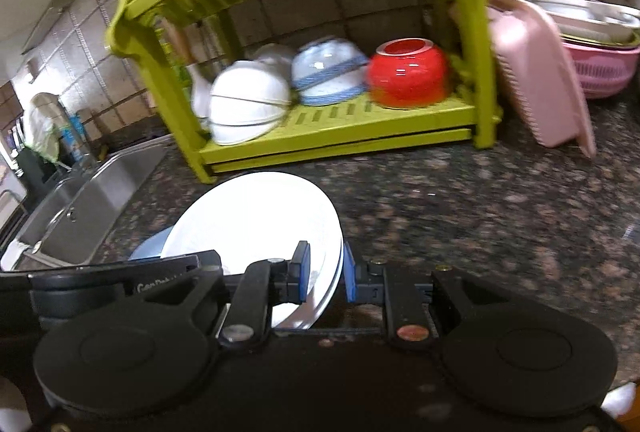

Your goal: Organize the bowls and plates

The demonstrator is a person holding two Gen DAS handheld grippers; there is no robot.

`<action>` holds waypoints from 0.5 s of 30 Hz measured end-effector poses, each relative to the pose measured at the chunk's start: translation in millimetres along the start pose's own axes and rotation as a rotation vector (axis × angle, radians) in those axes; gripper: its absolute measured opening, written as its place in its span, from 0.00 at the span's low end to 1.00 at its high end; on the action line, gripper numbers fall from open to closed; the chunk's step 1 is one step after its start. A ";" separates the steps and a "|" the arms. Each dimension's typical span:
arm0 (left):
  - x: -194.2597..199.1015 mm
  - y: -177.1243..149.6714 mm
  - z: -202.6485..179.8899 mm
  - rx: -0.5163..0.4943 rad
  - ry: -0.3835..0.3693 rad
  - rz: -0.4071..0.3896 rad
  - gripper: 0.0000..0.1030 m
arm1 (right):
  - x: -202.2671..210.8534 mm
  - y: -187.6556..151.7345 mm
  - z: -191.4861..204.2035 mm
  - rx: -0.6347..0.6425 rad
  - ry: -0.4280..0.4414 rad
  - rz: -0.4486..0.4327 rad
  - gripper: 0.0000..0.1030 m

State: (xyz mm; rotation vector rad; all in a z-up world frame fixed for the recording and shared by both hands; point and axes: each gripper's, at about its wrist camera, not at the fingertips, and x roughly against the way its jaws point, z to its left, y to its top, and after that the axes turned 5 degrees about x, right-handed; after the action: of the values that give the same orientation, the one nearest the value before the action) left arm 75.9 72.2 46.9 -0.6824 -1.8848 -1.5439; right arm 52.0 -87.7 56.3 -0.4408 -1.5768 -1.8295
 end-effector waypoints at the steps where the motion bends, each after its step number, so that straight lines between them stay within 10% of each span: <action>1: 1.7 0.9 5.8 0.008 0.010 -0.010 0.32 | -2.6 1.2 6.7 0.009 0.012 -0.001 0.19; 15: -3.6 13.3 89.6 0.139 0.170 -0.036 0.32 | -46.1 9.0 106.4 0.206 0.085 0.014 0.19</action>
State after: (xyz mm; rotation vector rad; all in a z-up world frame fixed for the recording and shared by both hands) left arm 76.4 162.6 40.5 -0.4438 -1.8635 -1.4295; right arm 73.1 26.7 55.7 -0.2756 -1.6772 -1.6322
